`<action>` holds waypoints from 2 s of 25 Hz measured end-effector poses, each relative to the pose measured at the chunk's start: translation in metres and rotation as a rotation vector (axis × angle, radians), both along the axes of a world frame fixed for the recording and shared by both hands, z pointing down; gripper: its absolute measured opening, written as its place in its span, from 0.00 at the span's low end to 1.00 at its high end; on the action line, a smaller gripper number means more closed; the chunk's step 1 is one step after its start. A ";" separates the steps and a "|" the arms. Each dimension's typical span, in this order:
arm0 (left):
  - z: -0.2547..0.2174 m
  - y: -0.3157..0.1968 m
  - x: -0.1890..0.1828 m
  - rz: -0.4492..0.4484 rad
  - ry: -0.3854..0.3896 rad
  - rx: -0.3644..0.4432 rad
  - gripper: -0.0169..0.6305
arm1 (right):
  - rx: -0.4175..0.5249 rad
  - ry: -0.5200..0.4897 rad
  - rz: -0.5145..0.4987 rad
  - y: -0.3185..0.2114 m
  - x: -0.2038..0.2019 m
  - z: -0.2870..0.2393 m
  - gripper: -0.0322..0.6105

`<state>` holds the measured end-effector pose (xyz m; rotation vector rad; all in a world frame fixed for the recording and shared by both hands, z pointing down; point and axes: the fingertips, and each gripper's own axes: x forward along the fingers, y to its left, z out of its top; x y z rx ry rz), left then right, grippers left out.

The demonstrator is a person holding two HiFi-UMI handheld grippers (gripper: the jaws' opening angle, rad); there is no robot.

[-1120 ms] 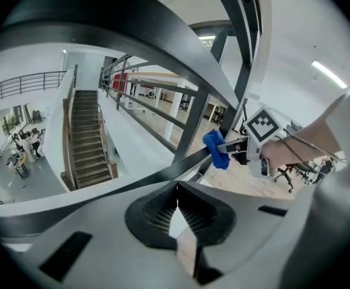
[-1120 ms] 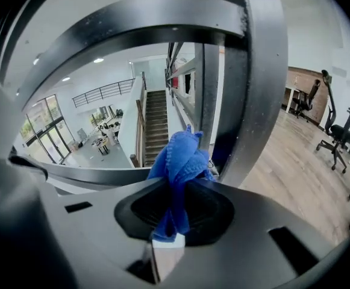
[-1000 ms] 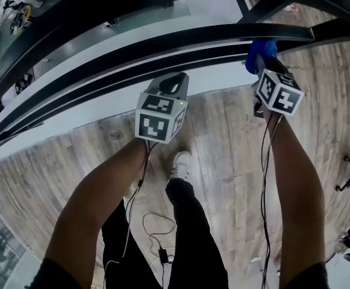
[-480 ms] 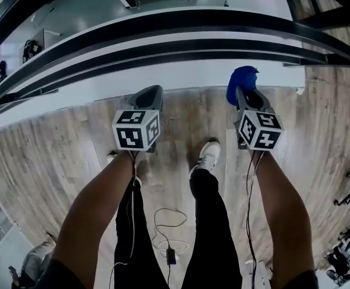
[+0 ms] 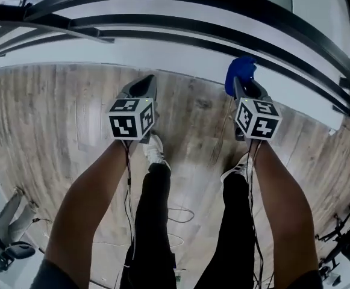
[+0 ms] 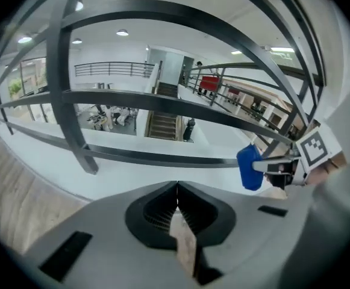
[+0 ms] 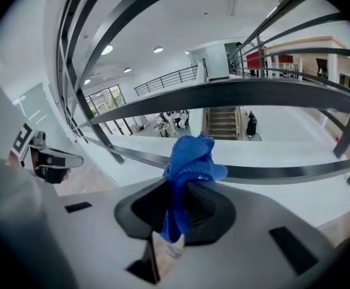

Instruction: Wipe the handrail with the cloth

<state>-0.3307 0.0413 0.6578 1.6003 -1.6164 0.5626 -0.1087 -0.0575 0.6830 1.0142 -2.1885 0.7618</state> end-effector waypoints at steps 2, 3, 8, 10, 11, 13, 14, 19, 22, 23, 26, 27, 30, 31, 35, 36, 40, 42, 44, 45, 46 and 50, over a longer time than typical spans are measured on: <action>-0.002 0.004 -0.061 -0.098 0.020 0.016 0.04 | -0.015 -0.038 -0.013 0.002 -0.068 0.003 0.16; -0.003 0.004 -0.090 -0.129 0.020 0.028 0.04 | -0.017 -0.054 -0.022 0.004 -0.101 0.004 0.16; 0.004 0.014 -0.203 -0.239 0.078 0.051 0.04 | 0.004 -0.080 -0.145 0.018 -0.257 0.012 0.16; 0.004 0.020 -0.244 -0.282 0.074 0.051 0.04 | 0.005 -0.092 -0.183 0.025 -0.309 0.017 0.16; 0.003 0.023 -0.261 -0.269 0.051 0.049 0.04 | 0.002 -0.099 -0.187 0.028 -0.331 0.020 0.16; 0.002 0.031 -0.290 -0.219 0.000 0.042 0.04 | -0.009 -0.108 -0.180 0.031 -0.371 0.027 0.16; -0.001 0.035 -0.303 -0.198 -0.023 0.043 0.04 | -0.012 -0.110 -0.176 0.030 -0.390 0.030 0.16; -0.010 0.065 -0.366 -0.232 -0.054 0.053 0.04 | 0.010 -0.089 -0.198 0.013 -0.474 0.029 0.16; 0.001 0.093 -0.381 -0.257 -0.035 0.019 0.04 | 0.015 -0.060 -0.212 0.008 -0.504 0.038 0.16; 0.004 0.101 -0.382 -0.251 -0.035 0.013 0.04 | 0.007 -0.054 -0.205 0.007 -0.510 0.044 0.16; 0.011 0.114 -0.385 -0.238 -0.049 0.006 0.04 | -0.009 -0.019 -0.181 0.003 -0.516 0.058 0.16; 0.012 0.116 -0.384 -0.238 -0.055 0.005 0.04 | -0.012 -0.014 -0.171 0.001 -0.514 0.061 0.16; 0.013 0.119 -0.373 -0.216 -0.076 0.003 0.04 | -0.024 0.017 -0.150 -0.002 -0.501 0.067 0.16; 0.014 0.118 -0.367 -0.203 -0.079 0.002 0.04 | -0.024 0.040 -0.155 -0.002 -0.495 0.070 0.16; 0.017 0.103 -0.346 -0.177 -0.079 0.008 0.04 | -0.026 0.088 -0.165 -0.010 -0.466 0.072 0.16; 0.018 0.098 -0.338 -0.173 -0.077 0.009 0.04 | -0.026 0.097 -0.162 -0.012 -0.455 0.072 0.16; 0.023 0.074 -0.294 -0.117 -0.080 0.013 0.04 | -0.025 0.123 -0.142 -0.020 -0.399 0.077 0.16; 0.023 0.061 -0.270 -0.075 -0.083 0.018 0.04 | -0.023 0.130 -0.122 -0.026 -0.370 0.078 0.16; 0.023 0.051 -0.247 -0.049 -0.078 0.021 0.04 | -0.019 0.133 -0.116 -0.030 -0.345 0.077 0.16; 0.024 0.047 -0.236 -0.038 -0.075 0.021 0.04 | -0.016 0.137 -0.117 -0.032 -0.333 0.076 0.16; 0.025 0.044 -0.225 -0.030 -0.071 0.019 0.04 | -0.011 0.143 -0.118 -0.033 -0.321 0.075 0.16; 0.032 0.031 -0.185 -0.012 -0.057 0.014 0.04 | 0.005 0.160 -0.106 -0.041 -0.271 0.075 0.16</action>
